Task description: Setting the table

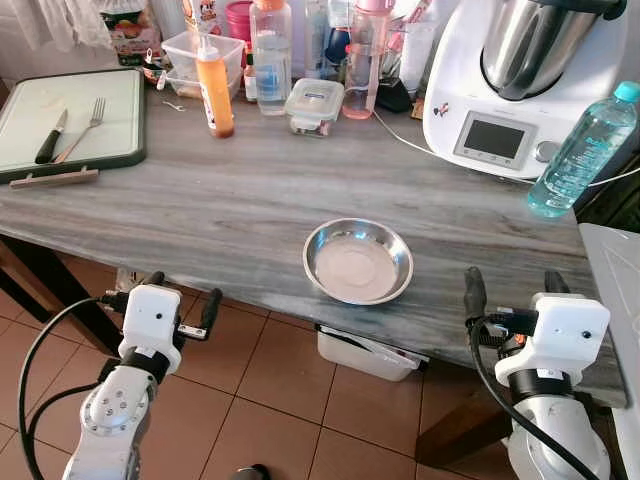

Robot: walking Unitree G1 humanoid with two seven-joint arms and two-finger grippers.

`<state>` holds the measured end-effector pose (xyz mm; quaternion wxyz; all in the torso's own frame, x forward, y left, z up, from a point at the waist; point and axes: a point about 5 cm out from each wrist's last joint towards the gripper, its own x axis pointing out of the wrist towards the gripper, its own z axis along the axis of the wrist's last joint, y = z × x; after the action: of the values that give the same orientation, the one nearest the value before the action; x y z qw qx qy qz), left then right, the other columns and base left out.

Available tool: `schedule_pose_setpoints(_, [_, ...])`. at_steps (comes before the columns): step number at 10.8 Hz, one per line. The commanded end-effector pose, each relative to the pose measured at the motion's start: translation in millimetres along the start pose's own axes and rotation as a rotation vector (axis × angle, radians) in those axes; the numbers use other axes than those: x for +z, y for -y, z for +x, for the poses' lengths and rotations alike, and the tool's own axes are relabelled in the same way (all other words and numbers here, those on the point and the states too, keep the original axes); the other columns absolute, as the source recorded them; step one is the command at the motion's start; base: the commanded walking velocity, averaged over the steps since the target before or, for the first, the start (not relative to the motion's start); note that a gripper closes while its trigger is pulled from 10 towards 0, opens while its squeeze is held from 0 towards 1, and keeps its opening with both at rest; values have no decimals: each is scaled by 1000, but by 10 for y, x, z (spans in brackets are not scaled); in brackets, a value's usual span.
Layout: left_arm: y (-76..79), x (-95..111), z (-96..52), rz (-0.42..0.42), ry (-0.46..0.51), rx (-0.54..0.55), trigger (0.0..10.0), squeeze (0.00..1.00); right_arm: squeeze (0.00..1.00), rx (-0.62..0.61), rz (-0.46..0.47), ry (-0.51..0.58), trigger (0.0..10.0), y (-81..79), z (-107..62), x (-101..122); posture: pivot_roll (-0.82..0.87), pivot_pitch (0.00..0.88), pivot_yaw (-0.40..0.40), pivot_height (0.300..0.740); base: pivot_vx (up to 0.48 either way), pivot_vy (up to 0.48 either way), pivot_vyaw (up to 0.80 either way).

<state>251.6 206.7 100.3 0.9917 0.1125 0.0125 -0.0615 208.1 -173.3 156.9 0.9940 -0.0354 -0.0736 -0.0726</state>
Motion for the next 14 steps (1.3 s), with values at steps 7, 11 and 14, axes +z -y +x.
schedule_pose_setpoints(7, [91,31,133,37,18,-70,10000,0,0,-34,16,-17,10000,25,-30,-42,137,114,1,740,0,0,-246])
schedule_pose_setpoints(11, [74,-34,155,43,0,-59,10000,0,0,-29,20,-21,10000,5,-20,-53,142,115,2,740,0,0,0])
schedule_pose_setpoints(14, [62,-71,174,37,-8,-55,10000,0,0,-28,22,-22,10000,3,-12,-61,142,115,3,740,0,0,0])
